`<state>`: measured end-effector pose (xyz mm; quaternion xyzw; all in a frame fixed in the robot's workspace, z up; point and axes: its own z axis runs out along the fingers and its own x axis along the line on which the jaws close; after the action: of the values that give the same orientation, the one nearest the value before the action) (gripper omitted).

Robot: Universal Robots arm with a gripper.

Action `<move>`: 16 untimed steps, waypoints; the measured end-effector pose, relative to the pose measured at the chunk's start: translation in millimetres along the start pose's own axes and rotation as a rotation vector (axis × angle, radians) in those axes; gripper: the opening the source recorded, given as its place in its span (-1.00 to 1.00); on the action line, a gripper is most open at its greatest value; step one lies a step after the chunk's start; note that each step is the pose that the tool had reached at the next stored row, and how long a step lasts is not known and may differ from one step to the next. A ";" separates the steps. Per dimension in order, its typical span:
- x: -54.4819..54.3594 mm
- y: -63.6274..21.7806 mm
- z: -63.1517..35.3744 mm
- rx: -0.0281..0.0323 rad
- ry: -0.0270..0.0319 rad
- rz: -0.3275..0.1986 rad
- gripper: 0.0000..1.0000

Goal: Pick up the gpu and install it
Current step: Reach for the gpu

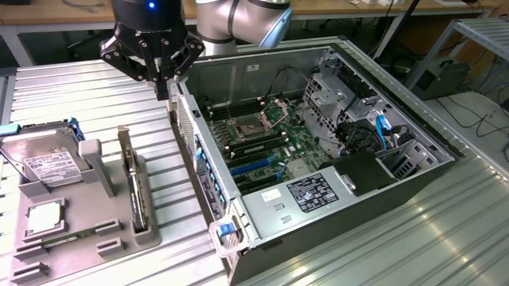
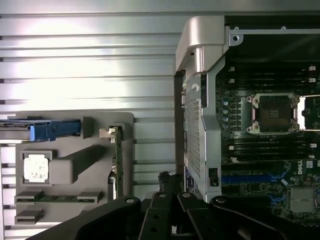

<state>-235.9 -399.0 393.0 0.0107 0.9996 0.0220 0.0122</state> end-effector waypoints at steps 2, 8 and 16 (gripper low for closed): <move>2.9 -0.1 0.0 -0.0001 0.0000 -0.001 -0.79; 12.8 -0.3 -0.2 -0.0002 0.0002 -0.005 -0.79; 25.3 -0.5 -0.5 -0.0002 0.0004 -0.009 -0.79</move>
<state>-261.2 -399.0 392.9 0.0060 0.9997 0.0221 0.0121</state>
